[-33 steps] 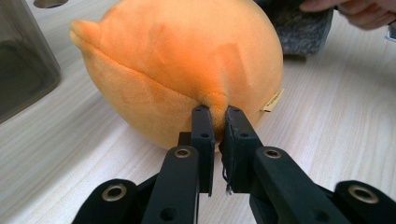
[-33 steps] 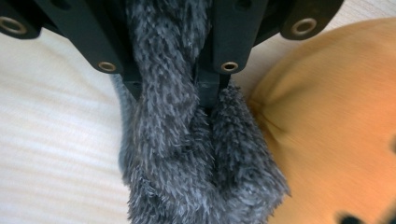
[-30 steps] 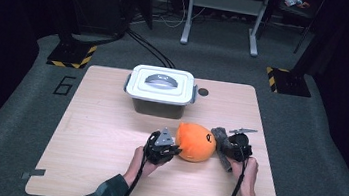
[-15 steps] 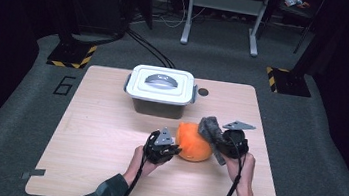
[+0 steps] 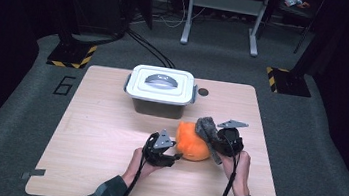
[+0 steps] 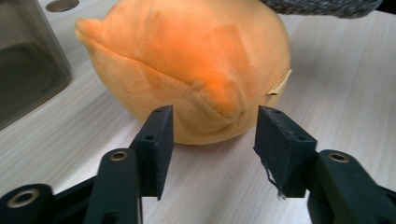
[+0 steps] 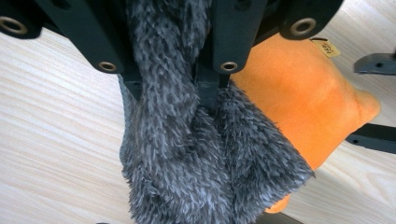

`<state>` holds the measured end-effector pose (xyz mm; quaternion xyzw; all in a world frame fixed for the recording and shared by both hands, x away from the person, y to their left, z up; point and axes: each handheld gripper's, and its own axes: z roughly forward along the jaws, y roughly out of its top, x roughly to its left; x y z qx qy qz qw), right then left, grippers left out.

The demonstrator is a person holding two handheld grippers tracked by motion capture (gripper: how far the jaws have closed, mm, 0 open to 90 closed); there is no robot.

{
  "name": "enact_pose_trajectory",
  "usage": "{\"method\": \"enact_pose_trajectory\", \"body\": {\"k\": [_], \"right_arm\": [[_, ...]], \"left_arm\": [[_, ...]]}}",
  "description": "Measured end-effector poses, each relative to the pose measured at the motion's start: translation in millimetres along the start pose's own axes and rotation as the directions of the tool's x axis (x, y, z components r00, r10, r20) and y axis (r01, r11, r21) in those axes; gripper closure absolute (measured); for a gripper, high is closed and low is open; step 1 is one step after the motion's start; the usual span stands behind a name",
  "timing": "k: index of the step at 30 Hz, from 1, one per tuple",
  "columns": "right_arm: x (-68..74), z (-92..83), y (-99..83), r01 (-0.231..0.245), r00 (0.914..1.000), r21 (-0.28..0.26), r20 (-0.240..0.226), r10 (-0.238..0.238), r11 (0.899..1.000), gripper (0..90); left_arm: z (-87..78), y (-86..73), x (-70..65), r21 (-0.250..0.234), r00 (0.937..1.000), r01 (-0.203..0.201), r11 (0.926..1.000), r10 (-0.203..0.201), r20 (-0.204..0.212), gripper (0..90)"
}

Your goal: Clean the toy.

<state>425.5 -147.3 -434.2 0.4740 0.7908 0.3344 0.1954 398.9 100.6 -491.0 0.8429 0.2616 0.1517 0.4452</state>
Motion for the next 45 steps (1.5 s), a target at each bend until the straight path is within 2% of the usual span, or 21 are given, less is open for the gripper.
{"method": "enact_pose_trajectory", "body": {"k": [3,7,11,17,21,22,24,25,27,30,32,34,39,41,45], "right_arm": [[0.0,-0.1,-0.3,-0.003,1.0,-0.001,-0.004,0.003,1.0,73.9],[-0.4,-0.2,-1.4,0.011,0.9999,-0.007,-0.005,-0.011,1.0,73.9],[0.5,-2.0,-1.4,0.005,1.0,-0.011,0.008,-0.005,1.0,73.8],[2.8,-18.0,0.9,0.017,0.9998,-0.046,0.013,-0.017,0.999,73.8],[17.8,-32.0,8.2,0.053,0.9986,-0.069,0.01,-0.053,0.996,73.8],[20.6,-33.6,9.6,0.074,0.9973,-0.076,0.003,-0.074,0.994,73.8],[32.4,-37.0,13.2,0.1,0.9948,-0.074,-0.012,-0.101,0.992,73.8],[36.8,-37.0,14.3,0.102,0.9945,-0.075,-0.018,-0.103,0.992,73.8],[47.8,-32.7,16.2,0.125,0.9907,-0.066,-0.047,-0.128,0.99,73.8],[57.0,-17.0,15.7,0.159,0.9863,-0.021,-0.04,-0.16,0.987,73.8],[56.5,-9.7,14.6,0.171,0.9846,-0.021,-0.035,-0.171,0.985,73.9],[54.3,-6.6,14.2,0.153,0.9872,-0.017,-0.044,-0.153,0.988,74.0],[49.0,-6.9,13.2,0.148,0.9889,-0.003,-0.01,-0.148,0.989,74.0],[42.3,-7.3,11.2,0.135,0.9908,0.001,0.004,-0.135,0.991,73.9],[27.8,-6.5,6.4,0.096,0.9953,0.009,0.018,-0.096,0.995,73.9]], "left_arm": [[6.4,-0.7,-0.5,0.009,0.9998,-0.017,0.9998,0.018,-0.006,47.4],[10.0,0.1,-2.3,0.001,0.9991,-0.04,0.9992,0.04,-0.01,61.8],[11.2,1.4,-2.1,-0.014,0.9994,-0.033,0.9994,0.033,-0.004,74.4],[6.2,8.4,0.2,-0.033,0.9995,-0.009,0.9994,0.01,0.028,80.5],[1.9,14.7,0.6,-0.051,0.9984,0.006,0.9987,-0.003,0.057,81.7],[0.4,16.5,0.2,-0.06,0.9986,0.002,0.9982,0.001,0.053,82.0],[-1.6,18.4,0.1,-0.062,0.9972,0.015,0.998,-0.01,0.074,82.5],[-1.8,19.1,0.1,-0.063,0.9962,0.032,0.9975,-0.027,0.083,82.6],[-1.1,19.3,-0.2,-0.059,0.9959,0.032,0.9977,-0.027,0.086,82.8],[1.1,18.0,-0.4,-0.037,0.997,0.028,0.9989,-0.025,0.073,82.7],[1.7,15.3,2.4,-0.026,0.9963,0.041,0.9988,-0.039,0.077,82.8],[2.0,13.2,3.8,-0.029,0.9958,0.056,0.998,-0.053,0.075,82.9],[2.0,12.0,4.6,-0.029,0.9964,0.048,0.9984,-0.046,0.071,83.0],[2.0,11.1,5.1,-0.028,0.995,0.059,0.9978,-0.057,0.082,83.0],[2.2,10.1,6.0,-0.031,0.9954,0.058,0.9978,-0.055,0.078,82.8]]}}
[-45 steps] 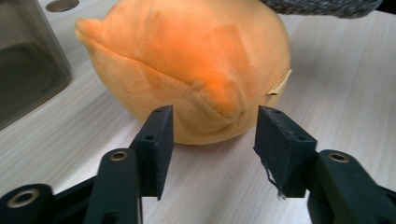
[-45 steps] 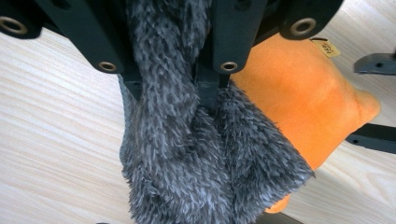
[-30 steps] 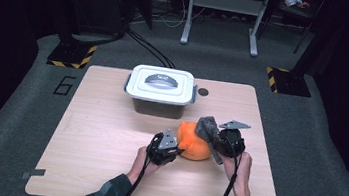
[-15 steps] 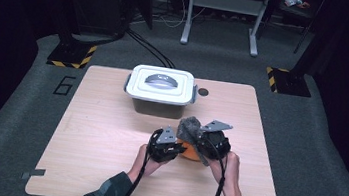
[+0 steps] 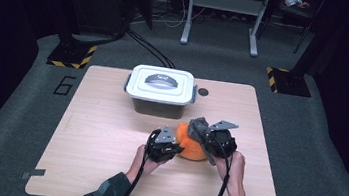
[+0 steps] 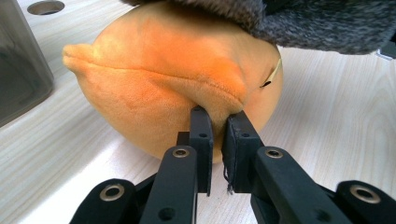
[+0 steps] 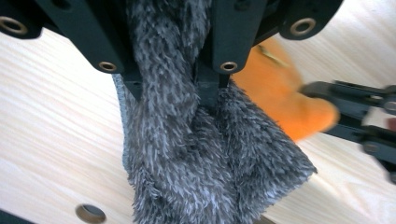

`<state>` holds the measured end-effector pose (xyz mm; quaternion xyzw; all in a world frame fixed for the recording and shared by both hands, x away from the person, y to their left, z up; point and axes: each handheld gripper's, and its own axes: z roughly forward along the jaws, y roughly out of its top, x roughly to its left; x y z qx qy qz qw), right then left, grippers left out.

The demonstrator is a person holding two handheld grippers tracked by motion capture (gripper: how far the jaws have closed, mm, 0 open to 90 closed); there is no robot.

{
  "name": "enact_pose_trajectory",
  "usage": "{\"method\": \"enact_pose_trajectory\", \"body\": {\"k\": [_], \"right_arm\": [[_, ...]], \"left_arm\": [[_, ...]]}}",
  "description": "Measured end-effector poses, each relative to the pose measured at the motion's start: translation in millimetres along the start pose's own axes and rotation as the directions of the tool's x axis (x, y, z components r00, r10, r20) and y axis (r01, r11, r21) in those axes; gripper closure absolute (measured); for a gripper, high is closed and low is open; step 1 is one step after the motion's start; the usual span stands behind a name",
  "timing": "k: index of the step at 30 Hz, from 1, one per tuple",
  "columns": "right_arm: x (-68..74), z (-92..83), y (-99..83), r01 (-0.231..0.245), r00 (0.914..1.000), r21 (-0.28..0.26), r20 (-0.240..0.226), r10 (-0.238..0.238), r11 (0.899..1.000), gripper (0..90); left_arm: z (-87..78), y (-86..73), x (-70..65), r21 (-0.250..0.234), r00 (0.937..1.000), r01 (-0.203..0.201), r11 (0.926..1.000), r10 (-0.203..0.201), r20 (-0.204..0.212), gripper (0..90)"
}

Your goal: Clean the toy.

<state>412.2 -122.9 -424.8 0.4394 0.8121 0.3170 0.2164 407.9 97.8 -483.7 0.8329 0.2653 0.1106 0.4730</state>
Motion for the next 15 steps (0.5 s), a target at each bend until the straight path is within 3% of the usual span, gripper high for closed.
{"method": "enact_pose_trajectory", "body": {"k": [9,15], "right_arm": [[-35.4,8.8,-19.4,-0.106,0.9939,0.024,0.033,0.106,0.994,73.9],[-49.4,19.4,-31.8,-0.157,0.9867,0.069,0.054,0.154,0.985,73.9]], "left_arm": [[0.3,0.1,-0.5,0.003,1.0,-0.002,1.0,0.002,-0.003,82.8],[0.7,-0.1,-0.6,0.005,1.0,-0.002,1.0,0.002,-0.005,82.8]]}}
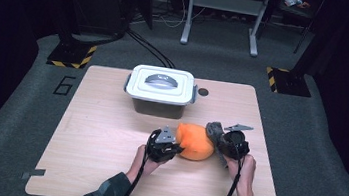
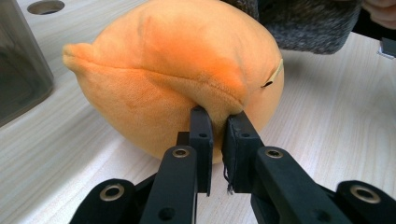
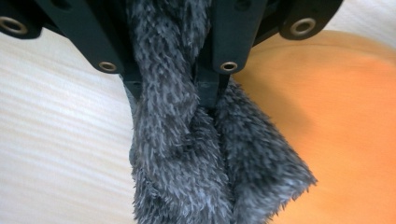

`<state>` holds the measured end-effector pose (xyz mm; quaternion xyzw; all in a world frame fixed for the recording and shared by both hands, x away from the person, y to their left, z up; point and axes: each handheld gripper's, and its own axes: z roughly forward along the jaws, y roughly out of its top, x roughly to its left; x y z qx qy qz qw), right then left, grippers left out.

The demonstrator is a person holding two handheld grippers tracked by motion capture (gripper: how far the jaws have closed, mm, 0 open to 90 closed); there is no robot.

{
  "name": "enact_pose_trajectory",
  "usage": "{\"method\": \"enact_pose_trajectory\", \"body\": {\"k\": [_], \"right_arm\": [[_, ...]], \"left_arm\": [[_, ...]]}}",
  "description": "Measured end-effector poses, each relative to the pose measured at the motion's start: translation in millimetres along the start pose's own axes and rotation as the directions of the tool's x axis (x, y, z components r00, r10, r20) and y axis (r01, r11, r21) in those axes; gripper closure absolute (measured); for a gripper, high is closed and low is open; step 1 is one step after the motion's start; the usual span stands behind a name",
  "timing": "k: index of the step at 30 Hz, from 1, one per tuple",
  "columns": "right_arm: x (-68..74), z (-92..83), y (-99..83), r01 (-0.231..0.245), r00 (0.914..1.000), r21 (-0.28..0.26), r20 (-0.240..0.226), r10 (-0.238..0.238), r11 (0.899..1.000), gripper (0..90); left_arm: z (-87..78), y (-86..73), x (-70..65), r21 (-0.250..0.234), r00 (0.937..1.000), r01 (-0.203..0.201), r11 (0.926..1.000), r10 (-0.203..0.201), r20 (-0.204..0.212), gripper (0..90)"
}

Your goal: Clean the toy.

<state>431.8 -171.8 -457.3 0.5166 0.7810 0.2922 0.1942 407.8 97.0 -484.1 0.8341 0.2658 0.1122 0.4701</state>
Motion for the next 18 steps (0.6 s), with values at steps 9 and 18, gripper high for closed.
{"method": "enact_pose_trajectory", "body": {"k": [9,18], "right_arm": [[-12.0,22.2,-12.9,-0.046,0.999,0.08,-0.001,0.046,0.996,73.7],[-13.0,-3.8,-10.9,-0.031,0.9991,0.0,0.03,0.031,1.0,73.8]], "left_arm": [[-0.3,-0.8,0.2,0.002,1.0,-0.003,1.0,0.003,-0.002,82.6],[1.3,-2.4,-0.4,0.009,0.9999,-0.013,0.9999,0.013,0.007,82.2]]}}
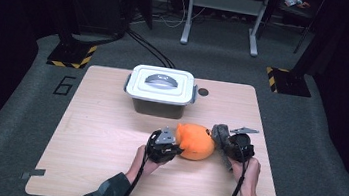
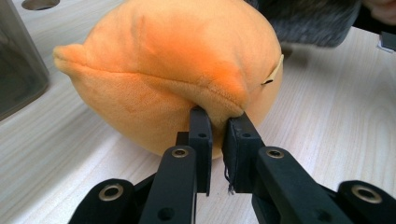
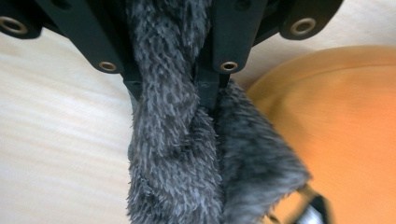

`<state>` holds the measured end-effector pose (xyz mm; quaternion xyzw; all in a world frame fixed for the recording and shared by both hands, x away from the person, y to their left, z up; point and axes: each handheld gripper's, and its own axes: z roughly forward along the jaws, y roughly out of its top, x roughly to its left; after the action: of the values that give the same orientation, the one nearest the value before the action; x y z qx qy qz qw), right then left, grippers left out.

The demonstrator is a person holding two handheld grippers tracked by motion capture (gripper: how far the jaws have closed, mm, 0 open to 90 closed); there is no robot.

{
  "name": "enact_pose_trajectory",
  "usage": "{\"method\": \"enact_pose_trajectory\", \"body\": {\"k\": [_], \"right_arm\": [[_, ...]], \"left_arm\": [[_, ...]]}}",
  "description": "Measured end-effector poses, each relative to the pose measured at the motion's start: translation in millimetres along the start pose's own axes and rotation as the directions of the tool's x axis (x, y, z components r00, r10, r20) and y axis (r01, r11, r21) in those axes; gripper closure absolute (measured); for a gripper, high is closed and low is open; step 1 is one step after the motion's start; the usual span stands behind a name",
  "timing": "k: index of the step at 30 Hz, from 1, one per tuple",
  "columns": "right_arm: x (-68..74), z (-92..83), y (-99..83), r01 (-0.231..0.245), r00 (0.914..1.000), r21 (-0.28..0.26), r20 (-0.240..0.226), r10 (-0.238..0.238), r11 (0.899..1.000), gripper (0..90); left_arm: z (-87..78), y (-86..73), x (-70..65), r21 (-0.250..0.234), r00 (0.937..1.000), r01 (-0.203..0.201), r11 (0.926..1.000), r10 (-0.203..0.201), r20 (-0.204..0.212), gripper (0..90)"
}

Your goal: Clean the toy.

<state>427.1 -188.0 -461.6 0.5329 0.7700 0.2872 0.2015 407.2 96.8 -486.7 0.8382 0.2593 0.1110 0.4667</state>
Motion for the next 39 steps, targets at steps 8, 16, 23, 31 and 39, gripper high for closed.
{"method": "enact_pose_trajectory", "body": {"k": [8,16,23,31,39], "right_arm": [[27.8,-37.2,20.3,0.086,0.9958,-0.103,-0.021,-0.089,0.991,73.8],[76.2,-47.2,37.6,0.215,0.969,-0.132,-0.095,-0.228,0.968,73.8],[99.6,-30.3,45.1,0.285,0.9466,-0.091,-0.13,-0.295,0.954,73.7],[96.1,-22.1,43.7,0.276,0.9525,-0.077,-0.112,-0.283,0.958,73.9],[77.8,-21.9,39.9,0.222,0.9706,-0.068,-0.081,-0.227,0.973,73.9]], "left_arm": [[0.4,1.4,-1.5,-0.006,1.0,-0.005,1.0,0.005,-0.004,82.3],[0.1,2.4,-2.6,-0.003,0.9999,-0.015,0.9999,0.015,-0.003,82.3],[0.0,3.0,-3.4,-0.002,0.9999,-0.013,0.9999,0.013,0.0,82.6],[0.5,1.3,-2.5,-0.004,0.9999,-0.009,1.0,0.009,-0.007,83.2],[0.5,1.0,-1.7,-0.004,1.0,-0.007,1.0,0.007,-0.001,83.6]]}}
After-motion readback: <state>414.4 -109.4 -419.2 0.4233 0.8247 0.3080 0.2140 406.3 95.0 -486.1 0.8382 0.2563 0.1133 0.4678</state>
